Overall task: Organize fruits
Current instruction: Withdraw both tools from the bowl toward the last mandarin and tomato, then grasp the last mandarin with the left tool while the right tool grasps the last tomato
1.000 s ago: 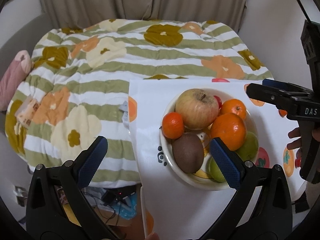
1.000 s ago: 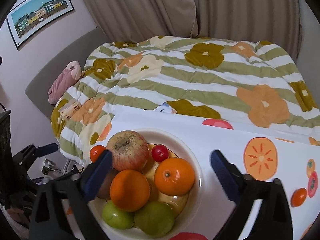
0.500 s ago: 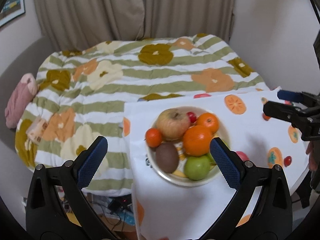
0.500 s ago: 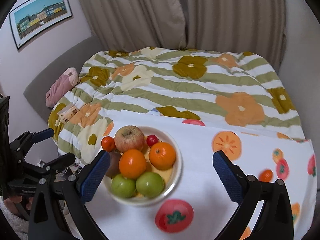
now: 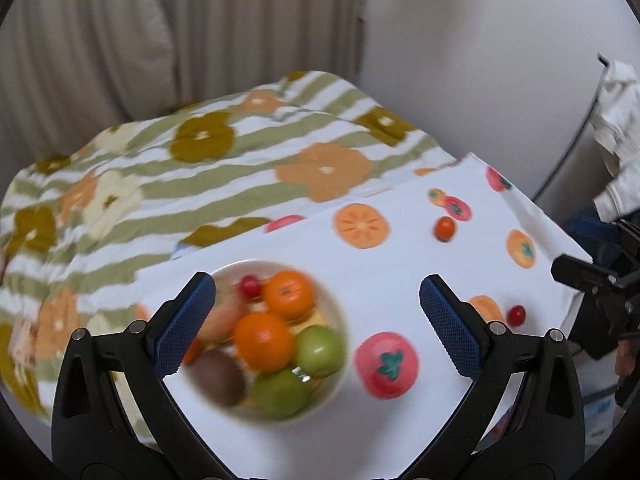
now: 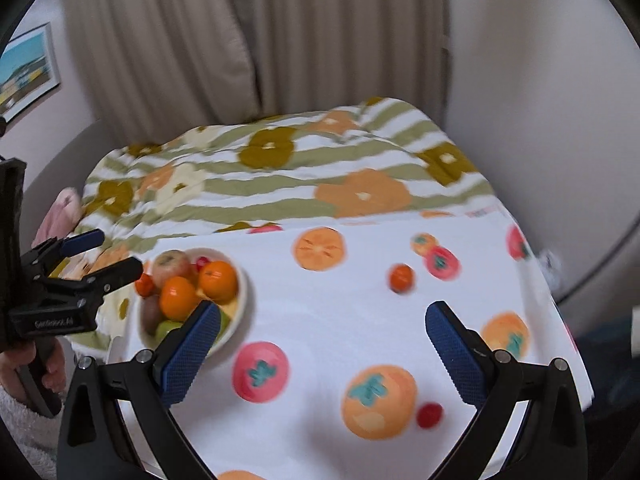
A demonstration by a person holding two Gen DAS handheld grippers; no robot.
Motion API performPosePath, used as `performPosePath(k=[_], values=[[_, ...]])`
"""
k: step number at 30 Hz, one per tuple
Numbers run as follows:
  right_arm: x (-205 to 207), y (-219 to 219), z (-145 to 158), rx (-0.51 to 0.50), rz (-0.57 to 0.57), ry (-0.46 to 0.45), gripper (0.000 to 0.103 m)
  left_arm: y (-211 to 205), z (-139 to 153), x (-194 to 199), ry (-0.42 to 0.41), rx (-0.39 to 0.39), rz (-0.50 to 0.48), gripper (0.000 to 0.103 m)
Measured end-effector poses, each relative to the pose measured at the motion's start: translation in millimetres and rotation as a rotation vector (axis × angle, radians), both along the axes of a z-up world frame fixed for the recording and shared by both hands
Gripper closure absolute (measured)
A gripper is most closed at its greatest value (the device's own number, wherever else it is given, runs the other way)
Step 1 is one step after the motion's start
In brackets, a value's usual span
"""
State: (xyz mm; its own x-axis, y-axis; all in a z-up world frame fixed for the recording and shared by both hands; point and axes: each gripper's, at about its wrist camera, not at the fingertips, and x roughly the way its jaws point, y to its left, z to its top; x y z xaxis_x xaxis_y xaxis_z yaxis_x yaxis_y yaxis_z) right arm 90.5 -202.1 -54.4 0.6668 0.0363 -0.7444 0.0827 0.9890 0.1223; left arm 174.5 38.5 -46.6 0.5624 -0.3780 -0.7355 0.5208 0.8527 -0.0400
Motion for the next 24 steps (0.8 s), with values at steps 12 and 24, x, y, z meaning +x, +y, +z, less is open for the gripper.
performPosePath(k=[12, 24], values=[[-40, -61, -62, 0.063, -0.216, 0.094, 0.001, -115, -46, 17, 0.076, 0.084, -0.229, 0.000], [-57, -76, -132, 0.119, -0.371, 0.191, 0.017, -202, -113, 37, 0.111, 0.196, -0.373, 0.016]])
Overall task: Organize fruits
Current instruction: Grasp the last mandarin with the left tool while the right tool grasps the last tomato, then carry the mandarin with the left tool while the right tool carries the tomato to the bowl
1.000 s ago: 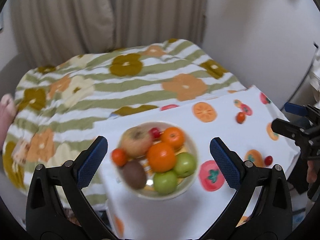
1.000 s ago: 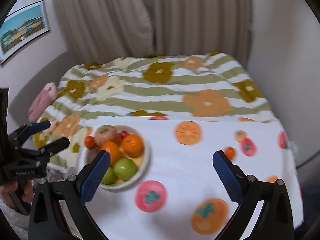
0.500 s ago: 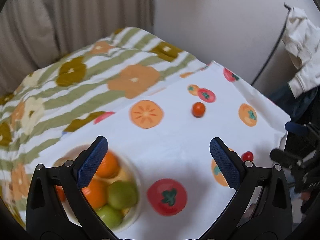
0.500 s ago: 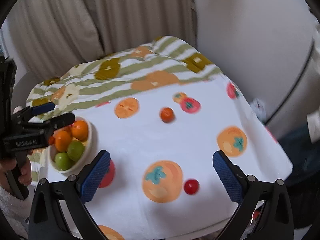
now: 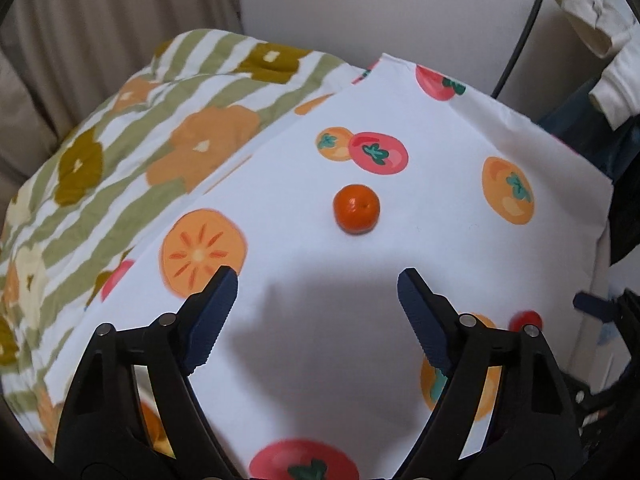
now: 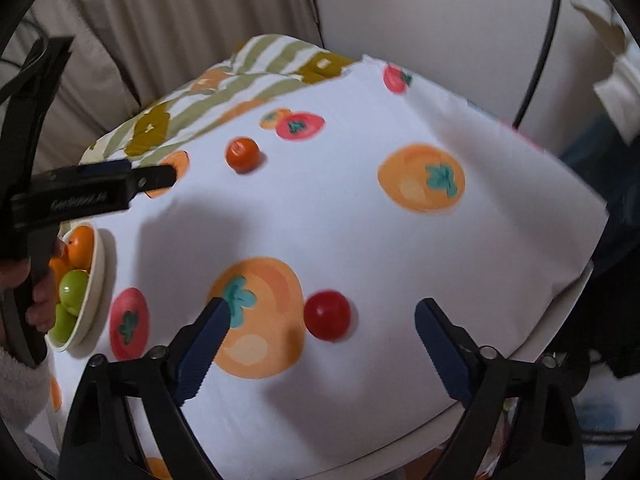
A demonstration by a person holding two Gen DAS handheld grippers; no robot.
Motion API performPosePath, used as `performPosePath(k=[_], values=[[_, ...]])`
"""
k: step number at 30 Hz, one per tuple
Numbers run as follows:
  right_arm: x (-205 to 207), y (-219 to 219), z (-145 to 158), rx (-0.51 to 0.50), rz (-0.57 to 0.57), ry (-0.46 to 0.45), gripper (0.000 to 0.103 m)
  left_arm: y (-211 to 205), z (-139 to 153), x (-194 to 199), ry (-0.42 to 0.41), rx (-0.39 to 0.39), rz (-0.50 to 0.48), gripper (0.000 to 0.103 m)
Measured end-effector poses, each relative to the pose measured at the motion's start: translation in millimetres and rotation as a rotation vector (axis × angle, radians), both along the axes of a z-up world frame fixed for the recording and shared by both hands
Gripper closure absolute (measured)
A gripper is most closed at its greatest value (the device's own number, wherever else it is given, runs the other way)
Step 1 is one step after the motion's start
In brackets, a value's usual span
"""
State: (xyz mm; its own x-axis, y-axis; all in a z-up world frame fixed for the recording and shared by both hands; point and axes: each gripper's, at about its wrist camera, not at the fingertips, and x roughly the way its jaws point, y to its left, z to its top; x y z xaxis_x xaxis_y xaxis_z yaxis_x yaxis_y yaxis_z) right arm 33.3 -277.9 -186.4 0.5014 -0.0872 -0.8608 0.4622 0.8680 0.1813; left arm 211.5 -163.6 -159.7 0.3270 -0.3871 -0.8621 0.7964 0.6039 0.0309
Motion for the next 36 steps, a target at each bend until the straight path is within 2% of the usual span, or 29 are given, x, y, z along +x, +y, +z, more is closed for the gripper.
performPosePath(k=[3, 7, 9, 17, 19, 21, 31, 36], values=[[-2, 1, -14, 0.007, -0.009, 0.015, 0.026, -17, -12, 2, -0.010, 0.014, -0.027, 0.025], [-4, 2, -27, 0.028, -0.018, 0.031, 0.032, -38, -27, 7, -0.026, 0.038, -0.053, 0.027], [-3, 3, -30, 0.025, -0.015, 0.039, 0.035, -47, -33, 9, -0.030, 0.036, -0.059, 0.031], [-7, 5, -29, -0.014, 0.015, 0.042, 0.043, -65, -45, 11, -0.033, 0.049, -0.057, 0.048], [-8, 5, -28, -0.010, 0.019, 0.039, 0.044, -67, -46, 11, -0.032, 0.051, -0.056, 0.057], [-10, 4, -28, -0.006, 0.020, 0.035, 0.046, -68, -46, 11, -0.039, 0.056, -0.052, 0.061], [0, 1, -28, -0.008, 0.045, 0.026, 0.058, -65, -45, 7, -0.043, 0.066, -0.056, 0.062], [4, 2, -29, -0.009, 0.061, 0.022, 0.070, -60, -45, 5, -0.041, 0.074, -0.052, 0.062]])
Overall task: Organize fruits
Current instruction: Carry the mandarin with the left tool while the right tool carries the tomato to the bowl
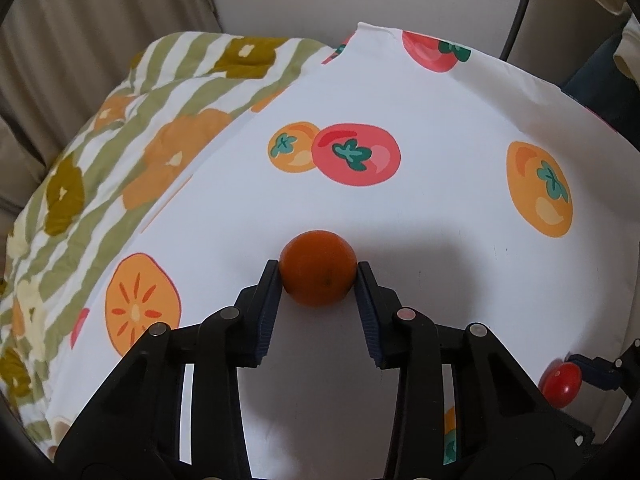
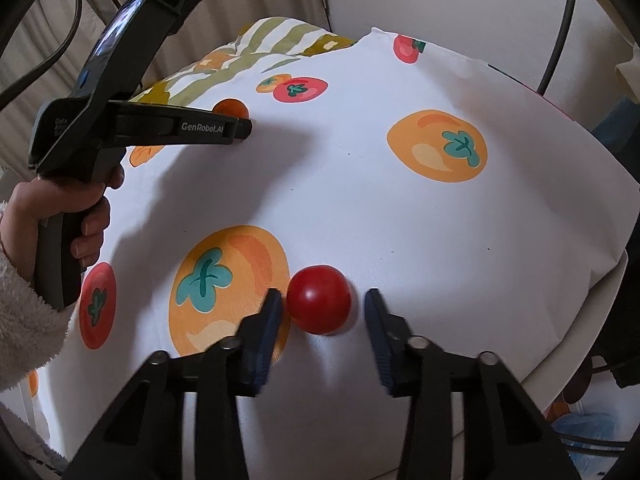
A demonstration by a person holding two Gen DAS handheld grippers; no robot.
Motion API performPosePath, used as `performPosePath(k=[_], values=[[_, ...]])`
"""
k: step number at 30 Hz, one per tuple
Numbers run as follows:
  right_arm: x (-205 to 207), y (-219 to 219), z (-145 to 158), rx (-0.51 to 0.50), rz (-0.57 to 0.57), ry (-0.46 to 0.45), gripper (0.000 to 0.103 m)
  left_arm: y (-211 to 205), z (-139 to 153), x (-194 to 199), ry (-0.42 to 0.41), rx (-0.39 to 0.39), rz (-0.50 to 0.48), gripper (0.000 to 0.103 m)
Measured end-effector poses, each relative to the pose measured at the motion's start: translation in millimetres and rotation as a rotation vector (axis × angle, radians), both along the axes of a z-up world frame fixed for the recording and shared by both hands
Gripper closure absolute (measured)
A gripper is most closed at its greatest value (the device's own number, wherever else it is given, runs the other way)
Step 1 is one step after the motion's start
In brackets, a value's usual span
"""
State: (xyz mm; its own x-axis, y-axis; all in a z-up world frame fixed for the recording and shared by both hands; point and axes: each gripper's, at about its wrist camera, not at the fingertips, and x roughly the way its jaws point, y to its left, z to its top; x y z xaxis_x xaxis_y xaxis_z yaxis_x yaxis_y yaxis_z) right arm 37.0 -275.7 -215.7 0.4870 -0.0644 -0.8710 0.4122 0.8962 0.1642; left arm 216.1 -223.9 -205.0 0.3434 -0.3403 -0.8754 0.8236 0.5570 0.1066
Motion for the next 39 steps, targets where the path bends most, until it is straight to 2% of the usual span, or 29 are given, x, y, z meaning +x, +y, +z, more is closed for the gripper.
performPosePath(k=[2, 11, 17, 27, 32, 39], values=[[0, 1, 0, 0.001, 0.006, -0.002, 0.073, 3, 0, -1, 0.002, 0.002, 0.004, 0.062], [0, -4, 3, 0.031, 0.015, -0.011, 0.074, 24, 14, -2, -0.003, -0.011, 0.061, 0.062], [5, -7, 13, 0.011, 0.044, -0.033, 0.074, 45, 30, -4, -0.018, -0.014, 0.122, 0.062], [20, -4, 54, -0.047, 0.151, -0.099, 0.074, 99, 77, -12, -0.058, -0.060, 0.276, 0.062], [28, 3, 78, -0.076, 0.233, -0.142, 0.074, 135, 103, -21, -0.085, -0.098, 0.379, 0.062], [45, 24, 106, -0.092, 0.381, -0.197, 0.074, 191, 123, -38, -0.111, -0.133, 0.546, 0.062]])
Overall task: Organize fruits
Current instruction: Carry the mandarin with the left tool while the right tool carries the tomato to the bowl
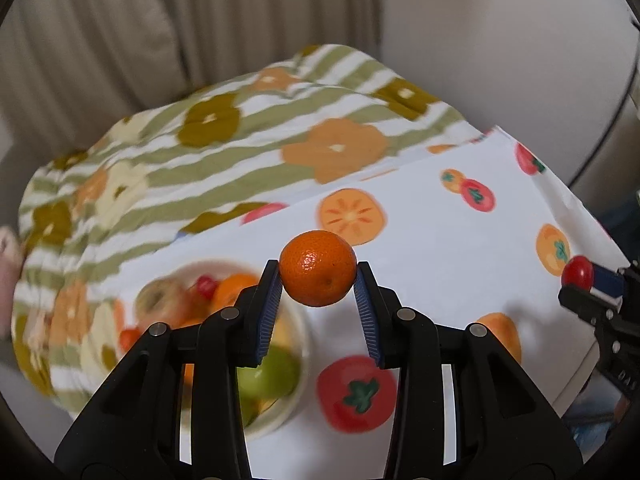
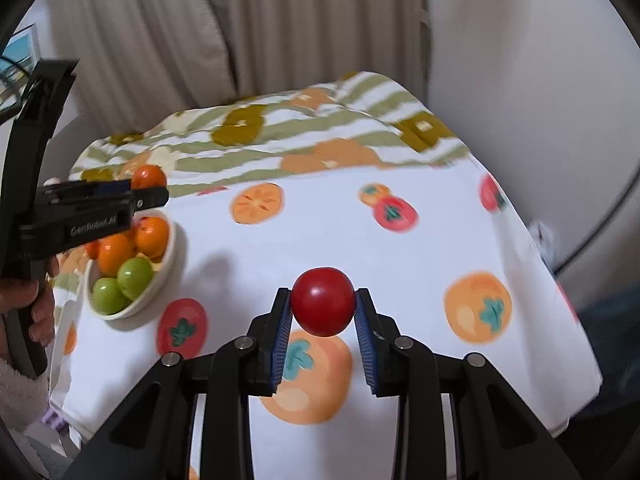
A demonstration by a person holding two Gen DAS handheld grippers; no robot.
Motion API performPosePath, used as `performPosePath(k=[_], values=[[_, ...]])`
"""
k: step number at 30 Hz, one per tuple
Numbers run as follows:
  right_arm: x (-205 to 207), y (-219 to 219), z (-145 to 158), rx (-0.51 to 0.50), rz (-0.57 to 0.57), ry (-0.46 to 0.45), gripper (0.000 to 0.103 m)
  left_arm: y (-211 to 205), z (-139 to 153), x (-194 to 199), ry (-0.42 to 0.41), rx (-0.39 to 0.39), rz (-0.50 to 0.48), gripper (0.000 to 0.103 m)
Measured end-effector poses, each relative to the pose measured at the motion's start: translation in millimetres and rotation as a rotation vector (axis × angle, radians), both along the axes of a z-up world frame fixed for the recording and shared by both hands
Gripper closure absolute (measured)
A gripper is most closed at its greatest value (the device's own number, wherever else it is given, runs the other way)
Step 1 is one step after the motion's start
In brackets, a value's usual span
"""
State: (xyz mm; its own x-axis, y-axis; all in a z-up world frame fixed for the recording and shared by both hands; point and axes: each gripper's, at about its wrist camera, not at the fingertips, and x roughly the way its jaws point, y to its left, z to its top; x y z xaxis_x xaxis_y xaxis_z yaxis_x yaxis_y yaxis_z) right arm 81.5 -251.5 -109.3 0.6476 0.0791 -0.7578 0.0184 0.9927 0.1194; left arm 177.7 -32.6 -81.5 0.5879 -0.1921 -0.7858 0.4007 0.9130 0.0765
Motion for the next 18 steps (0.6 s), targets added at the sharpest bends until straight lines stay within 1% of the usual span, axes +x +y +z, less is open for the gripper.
performPosePath(k=[5, 12, 18], values=[[19, 25, 6, 0.018, 0.122, -0.020, 0.074, 46, 0, -11, 0.005, -0.005, 0.142, 0.062], [46, 67, -1, 0.056, 0.291, -0.013, 0.074, 107, -10, -28, 0.022, -0.004, 0.336, 0.062], [73, 102, -13, 0.091, 0.410, 0.012, 0.074, 141, -27, -34, 0.043, -0.019, 0.439, 0.062]])
